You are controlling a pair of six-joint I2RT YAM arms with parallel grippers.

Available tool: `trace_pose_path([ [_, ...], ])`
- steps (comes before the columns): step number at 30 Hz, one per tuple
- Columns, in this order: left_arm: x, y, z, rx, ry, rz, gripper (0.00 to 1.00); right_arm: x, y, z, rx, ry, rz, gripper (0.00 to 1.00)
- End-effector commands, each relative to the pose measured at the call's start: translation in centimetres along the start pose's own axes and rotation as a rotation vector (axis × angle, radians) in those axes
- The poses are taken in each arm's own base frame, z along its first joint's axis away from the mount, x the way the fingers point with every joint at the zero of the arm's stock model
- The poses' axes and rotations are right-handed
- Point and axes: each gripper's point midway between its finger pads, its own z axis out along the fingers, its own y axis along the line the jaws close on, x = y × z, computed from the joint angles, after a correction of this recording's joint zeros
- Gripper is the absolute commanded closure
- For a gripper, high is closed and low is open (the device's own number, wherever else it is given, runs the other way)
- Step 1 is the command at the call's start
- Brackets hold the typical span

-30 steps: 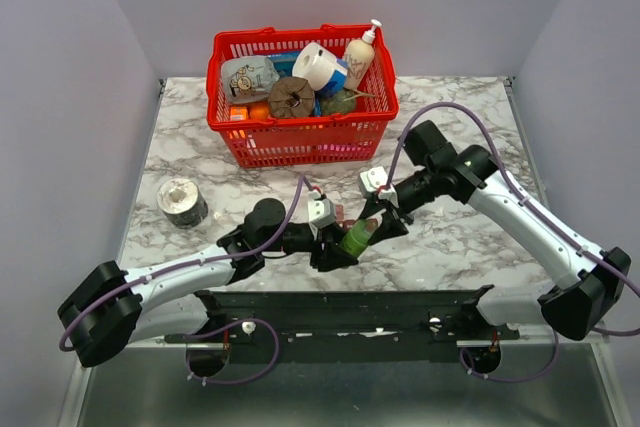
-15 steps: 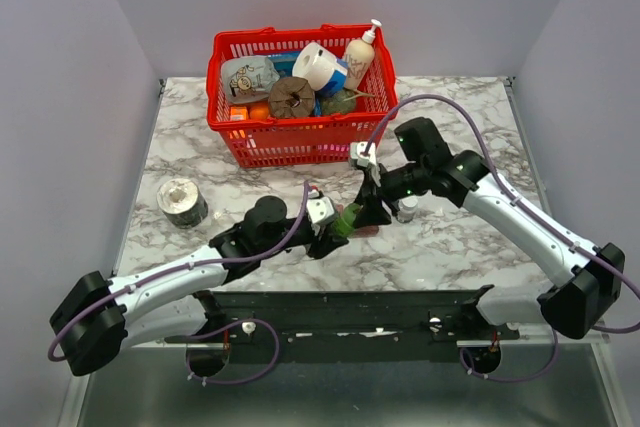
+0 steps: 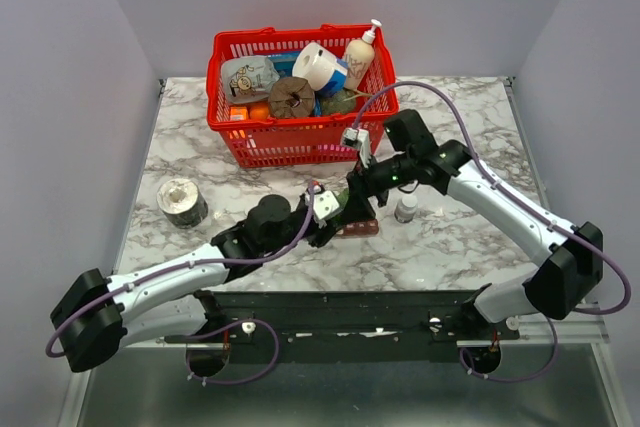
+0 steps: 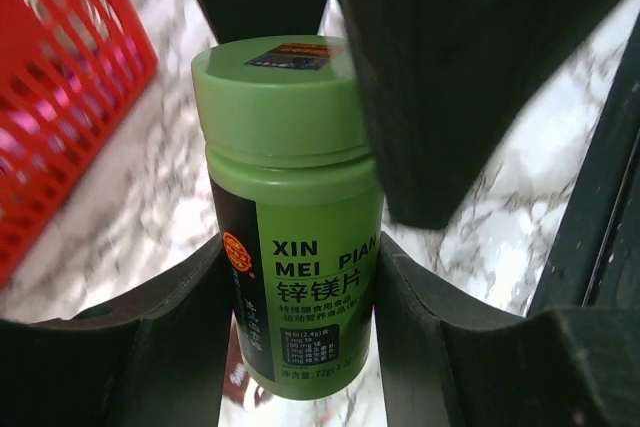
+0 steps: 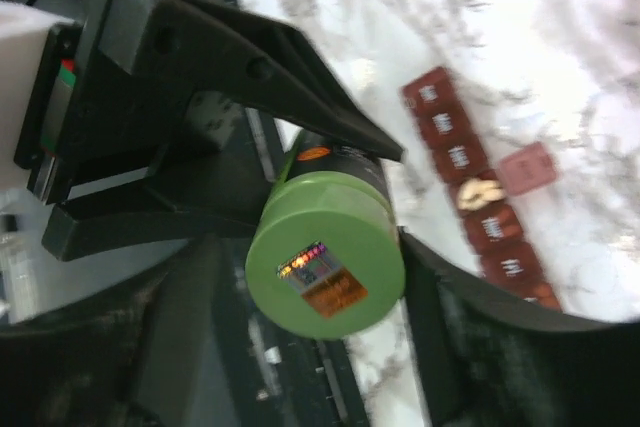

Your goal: Sort the pills into containers

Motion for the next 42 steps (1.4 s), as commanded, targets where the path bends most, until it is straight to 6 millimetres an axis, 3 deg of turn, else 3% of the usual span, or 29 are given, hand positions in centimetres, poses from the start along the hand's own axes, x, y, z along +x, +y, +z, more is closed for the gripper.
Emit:
trace_pose_path([
  [1,-8.2,-1.4,-1.7,0.098,-0.283,0.085,1.0,-1.1,4.7,-2.3,-0.189,-0.01,-0.143,0.06],
  [3,-7.2,-2.6,-2.1,0.164,-0.266,0.081,1.0,-2.5,5.3,-4.0,-0.187,-0.055,-0.274,0.0],
  [6,-6.6,-4.2,-3.1,0.256,-0.25,0.069,1.0,-2.4,5.6,-5.4,-0.193,-0.06,-0.529,0.0],
  [7,-6.2,-4.7,-3.4,0.29,-0.236,0.062,1.0,-2.0,5.6,-5.9,-0.194,-0.059,-0.689,0.0],
  [9,-5.9,-5.3,-3.8,0.331,-0.229,0.05,1.0,-1.5,5.8,-6.1,-0.206,-0.076,-0.792,0.0],
  [10,-5.7,-6.3,-4.2,0.39,-0.222,0.047,1.0,-0.8,6.4,-6.3,-0.254,-0.081,-0.93,0.0],
  [13,-6.0,-7.2,-4.8,0.464,-0.224,0.022,1.0,0.7,7.3,-6.3,-0.376,-0.065,-1.081,0.0],
  [20,-6.3,-7.4,-4.6,0.524,-0.215,-0.01,1.0,0.5,8.2,-5.0,-0.435,-0.105,-1.085,0.04],
  [25,-5.9,-7.0,-3.8,0.519,-0.195,-0.021,1.0,0.1,8.5,-4.8,-0.433,-0.105,-1.053,0.12],
  [34,-6.9,-5.7,-3.3,0.435,-0.23,-0.043,1.0,2.2,7.6,-2.7,-0.414,-0.019,-0.967,0.29],
  [35,-7.0,-5.6,-3.3,0.43,-0.234,-0.045,1.0,2.2,7.4,-2.6,-0.403,-0.014,-0.961,0.31],
  [39,-7.3,-4.6,-3.1,0.369,-0.252,-0.051,1.0,1.4,7.1,-2.6,-0.353,-0.017,-0.9,0.6],
  [42,-8.1,-2.1,-2.8,0.206,-0.29,-0.053,1.0,0.6,6.4,-2.1,-0.279,-0.026,-0.771,0.64],
])
